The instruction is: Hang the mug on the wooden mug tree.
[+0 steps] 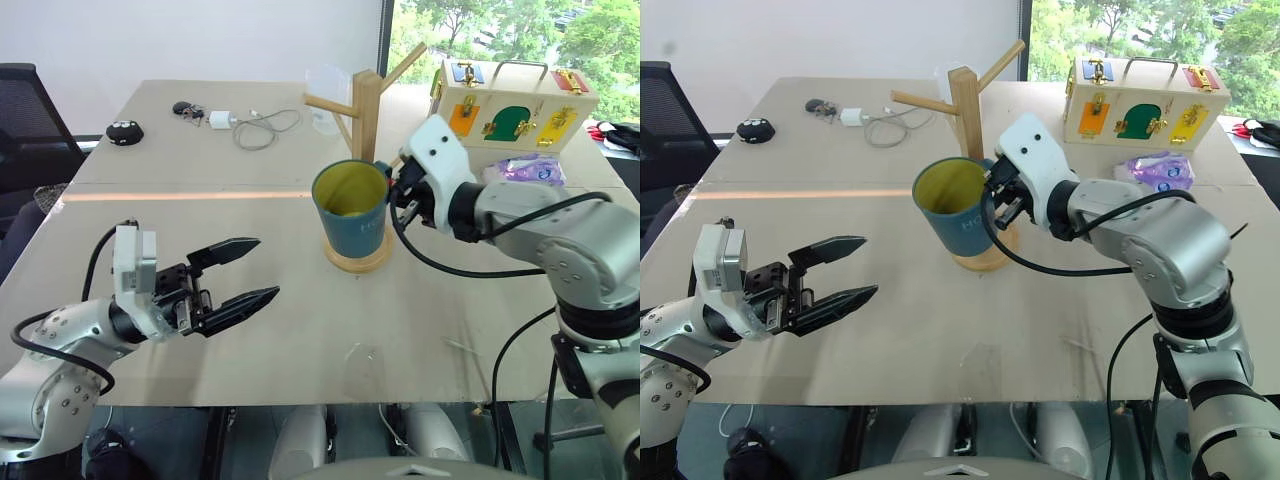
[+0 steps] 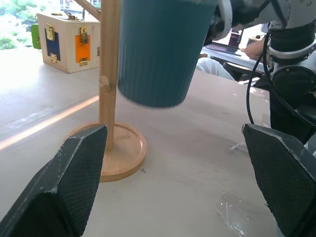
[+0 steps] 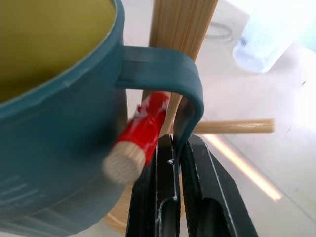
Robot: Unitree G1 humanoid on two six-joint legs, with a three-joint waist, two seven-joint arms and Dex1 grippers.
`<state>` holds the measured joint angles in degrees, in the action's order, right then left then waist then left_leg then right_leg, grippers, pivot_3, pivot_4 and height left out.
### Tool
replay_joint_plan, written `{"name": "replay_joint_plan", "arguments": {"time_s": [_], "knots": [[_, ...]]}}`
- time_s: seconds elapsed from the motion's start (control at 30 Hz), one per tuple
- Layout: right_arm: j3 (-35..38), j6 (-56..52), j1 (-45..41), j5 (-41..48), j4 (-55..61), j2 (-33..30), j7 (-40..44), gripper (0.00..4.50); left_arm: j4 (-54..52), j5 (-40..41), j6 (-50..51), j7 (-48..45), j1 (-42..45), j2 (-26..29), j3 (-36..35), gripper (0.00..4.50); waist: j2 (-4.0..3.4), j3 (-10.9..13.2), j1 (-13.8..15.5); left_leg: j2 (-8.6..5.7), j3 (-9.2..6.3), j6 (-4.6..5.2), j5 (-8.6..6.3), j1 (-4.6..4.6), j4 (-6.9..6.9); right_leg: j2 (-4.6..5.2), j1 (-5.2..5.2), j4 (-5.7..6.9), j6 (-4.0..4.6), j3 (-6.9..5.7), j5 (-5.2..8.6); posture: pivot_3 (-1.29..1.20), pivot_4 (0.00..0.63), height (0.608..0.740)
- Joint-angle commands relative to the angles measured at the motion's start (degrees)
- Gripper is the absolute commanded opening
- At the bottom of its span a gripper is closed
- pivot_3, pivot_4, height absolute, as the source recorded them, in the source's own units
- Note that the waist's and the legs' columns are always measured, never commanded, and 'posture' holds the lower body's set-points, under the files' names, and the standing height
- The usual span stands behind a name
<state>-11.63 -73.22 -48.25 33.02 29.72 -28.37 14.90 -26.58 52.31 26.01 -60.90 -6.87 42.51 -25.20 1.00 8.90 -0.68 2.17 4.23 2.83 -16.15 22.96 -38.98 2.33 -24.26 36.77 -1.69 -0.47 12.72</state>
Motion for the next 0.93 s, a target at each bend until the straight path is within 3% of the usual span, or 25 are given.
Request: {"name": "replay_joint_plan", "arguments": {"time_s": [0.03,0.07,0.23,0.4,0.67,0.93], "knots": [[2.52,3.18,1.25,-0.15,2.95,-2.9,3.78,1.85,-2.95,1.8,0.01,1.19,0.25,-0.47,-0.52,4.5,0.01,0.0,0.0,-0.01,0.0,0.0,0.0,0.01,0.0,0.01,0.0,-0.01,0.0,0.0,0.0,0.0,0.15,0.74],[4.17,4.25,2.59,0.97,4.45,-4.69,6.22,2.14,-3.01,1.97,0.08,1.38,0.2,-0.56,-0.5,4.5,0.01,0.0,0.02,-0.02,0.01,0.0,0.0,0.01,0.0,0.02,0.0,-0.03,-0.01,0.01,0.0,0.0,0.15,0.74],[14.4,9.35,11.73,6.88,10.12,-11.87,16.31,2.14,-3.32,2.43,0.61,2.94,-0.51,-0.84,-0.29,4.5,0.03,0.01,0.08,-0.02,-0.04,0.05,-0.04,0.02,0.04,0.05,0.02,-0.06,-0.03,-0.04,0.0,0.0,0.15,0.74],[27.14,17.45,28.88,8.52,10.52,-17.29,24.71,2.14,-2.27,1.63,2.13,5.81,-2.42,-1.36,-0.36,4.5,0.07,-0.01,0.1,-0.01,-0.05,0.07,-0.04,-0.04,0.09,0.01,0.06,-0.06,-0.04,-0.02,0.01,0.0,0.15,0.74],[35.3,38.85,56.93,-2.36,2.66,-18.14,34.49,2.14,1.05,-8.54,0.47,10.71,-10.62,-1.85,0.0,4.5,0.12,-0.03,0.09,-0.01,0.06,0.07,-0.04,-0.2,0.1,-0.07,0.14,-0.05,-0.05,0.13,0.03,0.0,0.15,0.74],[36.2,51.3,65.62,-7.97,-5.8,-16.63,37.14,2.14,8.76,-13.52,-2.86,7.2,-11.52,-0.83,-0.68,4.5,0.17,-0.07,0.13,0.04,0.05,0.07,-0.04,-0.31,0.08,-0.09,0.14,-0.02,-0.26,0.14,0.16,0.0,0.15,0.74]]}}
